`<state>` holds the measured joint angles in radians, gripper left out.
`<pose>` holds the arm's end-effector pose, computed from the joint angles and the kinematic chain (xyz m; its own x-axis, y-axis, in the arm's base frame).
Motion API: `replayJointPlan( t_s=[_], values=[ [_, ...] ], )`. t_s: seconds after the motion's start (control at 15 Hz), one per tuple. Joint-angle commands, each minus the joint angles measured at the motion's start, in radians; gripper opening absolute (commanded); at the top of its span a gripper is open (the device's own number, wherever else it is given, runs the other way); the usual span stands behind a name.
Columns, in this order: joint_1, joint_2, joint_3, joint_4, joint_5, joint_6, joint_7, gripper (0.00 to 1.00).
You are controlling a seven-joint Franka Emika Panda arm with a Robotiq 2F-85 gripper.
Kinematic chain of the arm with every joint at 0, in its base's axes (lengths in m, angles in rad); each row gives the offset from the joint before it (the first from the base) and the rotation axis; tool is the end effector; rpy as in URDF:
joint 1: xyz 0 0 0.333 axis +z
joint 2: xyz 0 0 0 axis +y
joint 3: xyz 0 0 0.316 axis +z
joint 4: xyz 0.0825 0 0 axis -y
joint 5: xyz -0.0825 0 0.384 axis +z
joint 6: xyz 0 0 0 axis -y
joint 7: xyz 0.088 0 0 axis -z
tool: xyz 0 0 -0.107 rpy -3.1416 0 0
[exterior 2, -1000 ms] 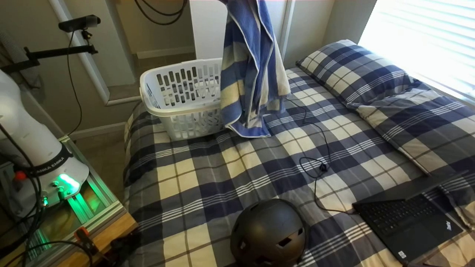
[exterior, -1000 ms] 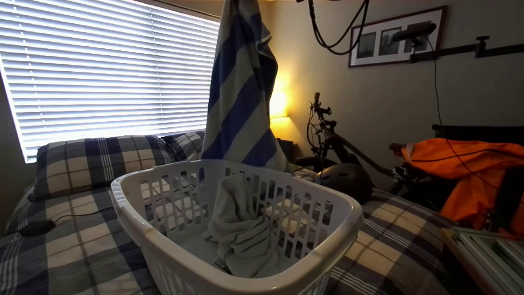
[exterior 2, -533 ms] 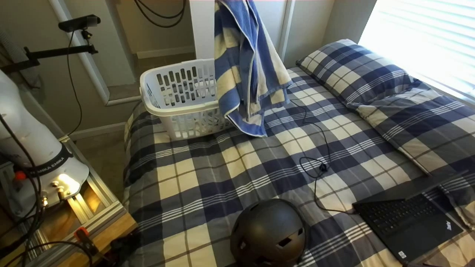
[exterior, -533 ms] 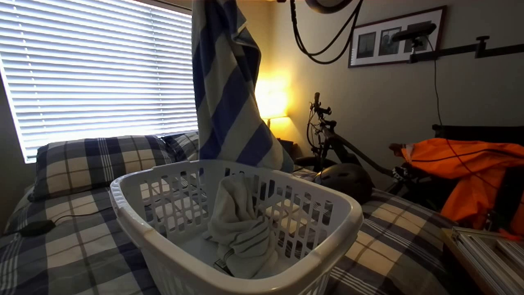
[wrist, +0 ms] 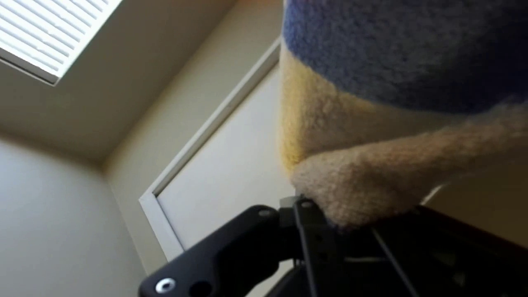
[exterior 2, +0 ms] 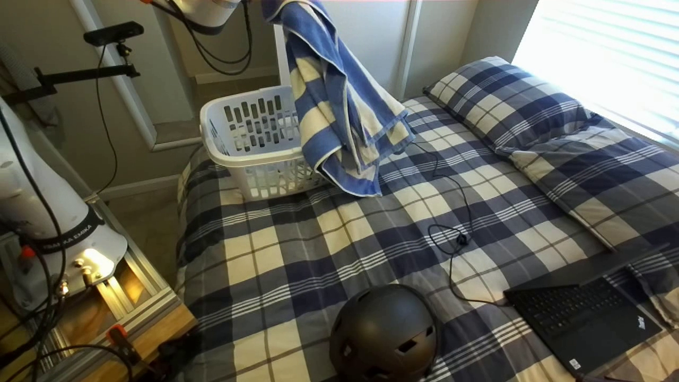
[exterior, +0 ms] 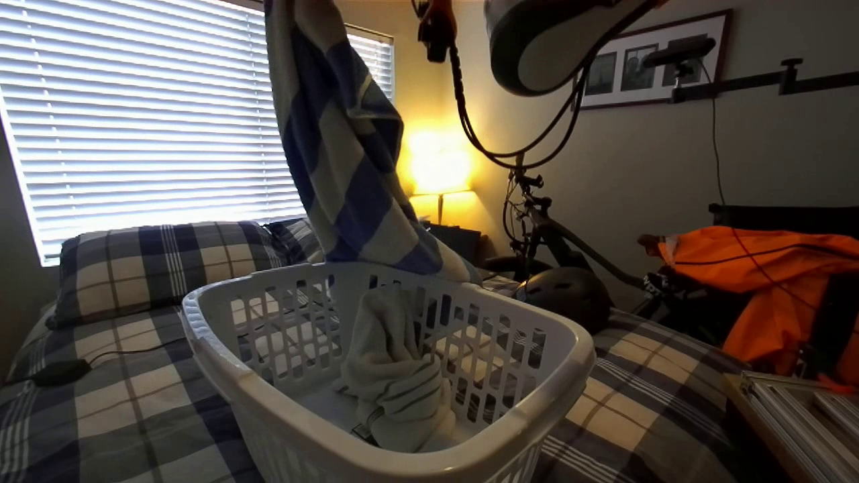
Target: Put the white and blue towel in the basket.
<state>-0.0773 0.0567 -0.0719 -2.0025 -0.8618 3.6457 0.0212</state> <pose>0.5710 0.0141 0.5862 -0.0528 0.6689 0.7414 0.2570 -0.7084 0.6574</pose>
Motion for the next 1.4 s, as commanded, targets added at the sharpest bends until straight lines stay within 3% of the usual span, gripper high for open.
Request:
replayJointPlan(
  t_s=[0.0, 0.27, 0.67, 0.73, 0.8, 0.93, 1.07, 1.33],
  values=[
    [-0.029, 0.067, 0.011, 0.016, -0.180, 0.133, 0.259, 0.03],
    [-0.069, 0.140, 0.029, 0.021, -0.395, 0.188, 0.527, 0.03],
    [-0.091, 0.229, 0.020, 0.051, -0.766, 0.152, 0.920, 0.03],
    [-0.082, 0.233, 0.003, 0.060, -0.838, 0.135, 0.979, 0.16],
    [-0.073, 0.242, -0.014, 0.067, -0.906, 0.138, 1.039, 0.39],
    [-0.037, 0.248, -0.076, 0.071, -1.025, 0.054, 1.161, 0.42],
    [0.012, 0.258, -0.162, 0.076, -1.126, 0.019, 1.283, 0.55],
    [0.199, 0.290, -0.457, 0.089, -1.269, 0.066, 1.523, 0.84]
  ],
)
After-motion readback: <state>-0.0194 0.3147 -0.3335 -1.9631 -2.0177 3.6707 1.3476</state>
